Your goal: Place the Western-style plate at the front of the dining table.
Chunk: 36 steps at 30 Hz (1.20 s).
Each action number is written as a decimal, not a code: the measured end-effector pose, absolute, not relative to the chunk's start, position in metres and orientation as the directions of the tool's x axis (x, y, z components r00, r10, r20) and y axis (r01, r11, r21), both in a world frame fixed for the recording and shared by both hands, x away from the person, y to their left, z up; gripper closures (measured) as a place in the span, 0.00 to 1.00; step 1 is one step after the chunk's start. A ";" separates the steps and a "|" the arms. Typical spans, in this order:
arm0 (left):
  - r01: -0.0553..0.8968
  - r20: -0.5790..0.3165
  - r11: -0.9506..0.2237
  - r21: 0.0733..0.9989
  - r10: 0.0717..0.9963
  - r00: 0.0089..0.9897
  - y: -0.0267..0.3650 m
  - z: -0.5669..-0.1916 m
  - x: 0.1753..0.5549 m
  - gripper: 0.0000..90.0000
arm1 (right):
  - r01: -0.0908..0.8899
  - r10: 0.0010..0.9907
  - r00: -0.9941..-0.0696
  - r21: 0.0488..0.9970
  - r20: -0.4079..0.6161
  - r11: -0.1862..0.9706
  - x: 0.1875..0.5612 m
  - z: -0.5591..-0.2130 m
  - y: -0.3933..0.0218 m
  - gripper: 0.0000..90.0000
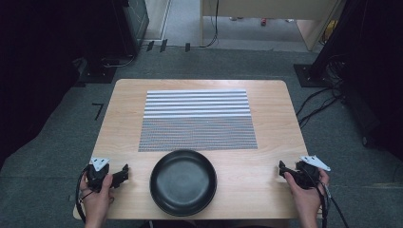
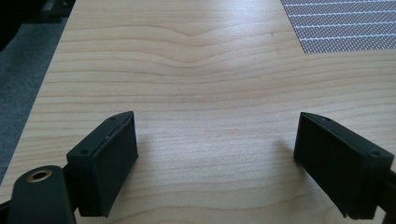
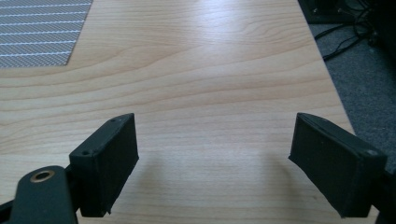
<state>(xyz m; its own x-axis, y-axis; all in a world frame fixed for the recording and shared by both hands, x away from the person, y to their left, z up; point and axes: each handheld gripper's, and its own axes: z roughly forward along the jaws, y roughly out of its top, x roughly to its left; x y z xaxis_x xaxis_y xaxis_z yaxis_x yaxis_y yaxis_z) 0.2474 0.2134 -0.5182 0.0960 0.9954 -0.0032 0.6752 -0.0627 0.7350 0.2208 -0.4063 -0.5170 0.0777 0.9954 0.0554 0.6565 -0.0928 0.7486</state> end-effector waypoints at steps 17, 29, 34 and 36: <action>0.635 -0.064 -0.015 0.773 0.993 0.101 0.208 -0.501 0.239 0.15 | 0.645 0.992 0.028 0.755 0.126 -0.114 0.220 -0.503 -0.389 0.18; 0.609 -0.095 -0.030 0.793 0.981 0.171 0.196 -0.492 0.234 0.15 | 0.640 0.989 0.013 0.758 0.149 -0.123 0.218 -0.497 -0.376 0.18; 0.595 -0.103 -0.041 0.803 0.973 0.206 0.189 -0.488 0.232 0.15 | 0.640 0.987 -0.007 0.760 0.158 -0.117 0.217 -0.495 -0.370 0.18; 0.591 -0.105 -0.046 0.805 0.970 0.219 0.187 -0.487 0.231 0.15 | 0.639 0.988 -0.014 0.761 0.157 -0.112 0.217 -0.495 -0.368 0.18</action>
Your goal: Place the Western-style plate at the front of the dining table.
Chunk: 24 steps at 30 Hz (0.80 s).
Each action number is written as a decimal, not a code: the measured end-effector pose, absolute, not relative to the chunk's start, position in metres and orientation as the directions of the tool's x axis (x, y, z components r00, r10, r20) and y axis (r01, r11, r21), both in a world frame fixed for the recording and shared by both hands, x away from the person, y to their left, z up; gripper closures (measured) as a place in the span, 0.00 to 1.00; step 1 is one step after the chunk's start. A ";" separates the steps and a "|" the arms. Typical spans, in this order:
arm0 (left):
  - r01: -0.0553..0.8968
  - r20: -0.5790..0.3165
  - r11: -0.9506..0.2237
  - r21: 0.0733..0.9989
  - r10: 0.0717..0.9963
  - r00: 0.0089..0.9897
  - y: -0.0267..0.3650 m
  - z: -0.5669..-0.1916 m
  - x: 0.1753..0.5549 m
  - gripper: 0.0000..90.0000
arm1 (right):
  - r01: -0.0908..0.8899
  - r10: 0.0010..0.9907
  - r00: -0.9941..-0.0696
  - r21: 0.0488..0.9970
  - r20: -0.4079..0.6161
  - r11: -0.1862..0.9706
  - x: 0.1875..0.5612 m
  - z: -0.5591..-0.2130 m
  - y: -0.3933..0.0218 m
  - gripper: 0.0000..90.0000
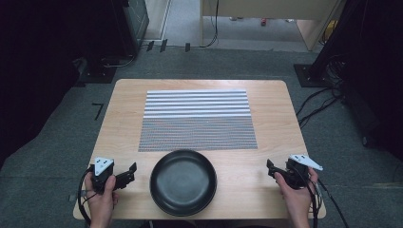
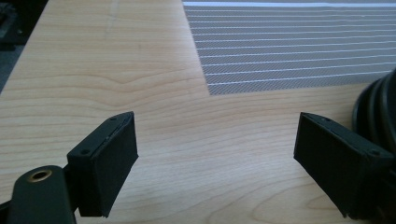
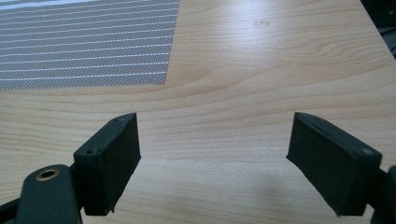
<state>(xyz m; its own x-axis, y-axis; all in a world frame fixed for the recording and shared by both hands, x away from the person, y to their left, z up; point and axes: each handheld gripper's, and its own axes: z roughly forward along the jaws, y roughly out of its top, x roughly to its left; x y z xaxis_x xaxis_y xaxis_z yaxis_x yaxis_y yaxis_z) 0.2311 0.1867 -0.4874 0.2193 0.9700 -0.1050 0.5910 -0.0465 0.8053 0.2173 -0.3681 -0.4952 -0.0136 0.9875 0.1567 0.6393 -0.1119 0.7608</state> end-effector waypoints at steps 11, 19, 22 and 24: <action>0.576 -0.116 -0.069 0.815 0.953 0.278 0.174 -0.484 0.227 0.15 | 0.640 0.986 -0.058 0.764 0.158 -0.084 0.216 -0.493 -0.353 0.18; 0.571 -0.124 -0.082 0.817 0.941 0.314 0.163 -0.483 0.225 0.15 | 0.642 0.983 -0.094 0.764 0.158 -0.062 0.215 -0.494 -0.340 0.18; 0.569 -0.124 -0.090 0.817 0.937 0.327 0.158 -0.484 0.224 0.15 | 0.644 0.982 -0.107 0.764 0.153 -0.049 0.215 -0.494 -0.335 0.18; 0.567 -0.124 -0.095 0.818 0.934 0.335 0.156 -0.483 0.223 0.15 | 0.645 0.981 -0.115 0.763 0.153 -0.043 0.214 -0.495 -0.331 0.18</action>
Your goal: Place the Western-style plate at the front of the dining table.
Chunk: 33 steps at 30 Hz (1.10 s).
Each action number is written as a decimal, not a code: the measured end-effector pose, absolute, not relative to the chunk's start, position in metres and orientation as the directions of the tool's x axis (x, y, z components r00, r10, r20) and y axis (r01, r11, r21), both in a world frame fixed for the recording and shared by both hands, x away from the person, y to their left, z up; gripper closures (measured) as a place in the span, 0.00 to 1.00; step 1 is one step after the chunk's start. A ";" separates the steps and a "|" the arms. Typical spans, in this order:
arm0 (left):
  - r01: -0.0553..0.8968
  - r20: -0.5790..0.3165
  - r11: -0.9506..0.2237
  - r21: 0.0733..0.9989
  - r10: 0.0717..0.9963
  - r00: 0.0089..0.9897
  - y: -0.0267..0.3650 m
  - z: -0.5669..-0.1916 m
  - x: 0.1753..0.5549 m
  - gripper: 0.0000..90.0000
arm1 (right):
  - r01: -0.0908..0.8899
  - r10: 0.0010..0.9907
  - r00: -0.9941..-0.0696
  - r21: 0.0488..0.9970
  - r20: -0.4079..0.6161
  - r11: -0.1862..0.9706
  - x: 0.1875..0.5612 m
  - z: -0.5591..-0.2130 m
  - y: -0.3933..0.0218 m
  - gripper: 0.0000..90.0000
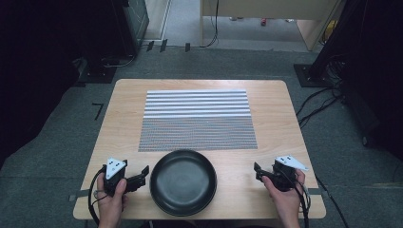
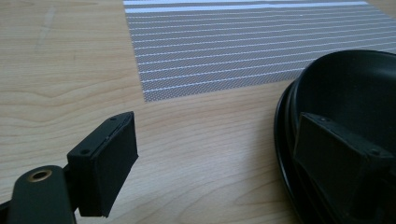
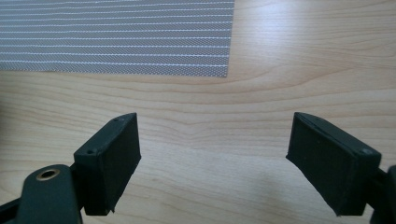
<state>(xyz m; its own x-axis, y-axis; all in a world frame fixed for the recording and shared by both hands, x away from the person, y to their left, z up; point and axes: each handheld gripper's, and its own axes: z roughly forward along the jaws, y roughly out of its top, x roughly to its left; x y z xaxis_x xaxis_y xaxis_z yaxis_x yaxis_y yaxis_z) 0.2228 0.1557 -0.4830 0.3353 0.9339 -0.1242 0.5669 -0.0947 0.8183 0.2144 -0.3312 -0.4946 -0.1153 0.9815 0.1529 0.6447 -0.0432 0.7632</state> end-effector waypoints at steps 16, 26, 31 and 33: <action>0.557 -0.113 -0.127 0.821 0.920 0.375 0.139 -0.482 0.218 0.15 | 0.652 0.974 -0.174 0.758 0.147 0.003 0.212 -0.497 -0.309 0.18; 0.554 -0.107 -0.143 0.820 0.913 0.394 0.130 -0.483 0.216 0.15 | 0.649 0.967 -0.208 0.761 0.149 0.022 0.211 -0.496 -0.294 0.19; 0.558 -0.107 -0.149 0.816 0.911 0.399 0.127 -0.483 0.216 0.15 | 0.646 0.961 -0.230 0.762 0.152 0.034 0.211 -0.495 -0.287 0.19; 0.558 -0.103 -0.154 0.816 0.910 0.401 0.126 -0.483 0.216 0.15 | 0.646 0.959 -0.236 0.763 0.159 0.033 0.210 -0.495 -0.283 0.19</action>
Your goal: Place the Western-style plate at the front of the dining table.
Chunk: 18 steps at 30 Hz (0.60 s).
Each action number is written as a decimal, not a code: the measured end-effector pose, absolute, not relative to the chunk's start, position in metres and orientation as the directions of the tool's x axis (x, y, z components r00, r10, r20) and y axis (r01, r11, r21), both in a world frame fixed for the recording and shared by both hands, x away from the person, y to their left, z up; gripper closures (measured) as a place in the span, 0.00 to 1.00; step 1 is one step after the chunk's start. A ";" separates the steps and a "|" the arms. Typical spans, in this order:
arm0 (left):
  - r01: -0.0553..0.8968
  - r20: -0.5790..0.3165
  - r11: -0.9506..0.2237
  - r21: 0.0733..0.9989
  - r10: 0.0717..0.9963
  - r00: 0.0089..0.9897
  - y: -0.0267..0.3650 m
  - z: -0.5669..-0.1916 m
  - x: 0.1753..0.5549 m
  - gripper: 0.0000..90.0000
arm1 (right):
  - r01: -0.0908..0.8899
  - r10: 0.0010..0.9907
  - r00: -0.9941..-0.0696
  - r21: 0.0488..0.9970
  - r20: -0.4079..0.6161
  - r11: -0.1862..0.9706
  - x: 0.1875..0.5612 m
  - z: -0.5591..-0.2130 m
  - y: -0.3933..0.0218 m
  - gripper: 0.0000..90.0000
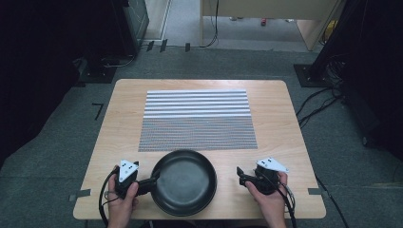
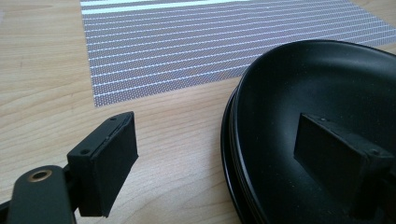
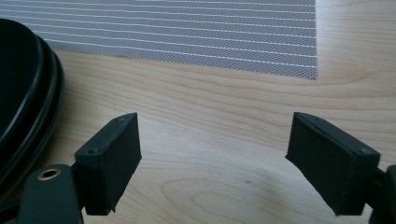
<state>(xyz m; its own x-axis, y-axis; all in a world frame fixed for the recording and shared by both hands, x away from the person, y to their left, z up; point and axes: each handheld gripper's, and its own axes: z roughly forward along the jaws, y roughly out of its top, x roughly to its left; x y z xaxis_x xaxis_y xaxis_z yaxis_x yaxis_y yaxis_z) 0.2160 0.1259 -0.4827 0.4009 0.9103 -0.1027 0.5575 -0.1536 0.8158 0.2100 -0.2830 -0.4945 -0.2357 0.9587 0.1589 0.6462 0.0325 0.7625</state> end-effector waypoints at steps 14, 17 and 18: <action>0.560 -0.103 -0.156 0.813 0.910 0.403 0.118 -0.482 0.214 0.15 | 0.635 0.938 -0.293 0.771 0.186 0.046 0.204 -0.488 -0.257 0.19; 0.565 -0.099 -0.165 0.808 0.908 0.407 0.114 -0.483 0.213 0.15 | 0.635 0.932 -0.308 0.771 0.190 0.052 0.202 -0.486 -0.251 0.20; 0.565 -0.097 -0.171 0.807 0.906 0.413 0.113 -0.483 0.213 0.15 | 0.634 0.931 -0.310 0.771 0.192 0.052 0.202 -0.486 -0.250 0.20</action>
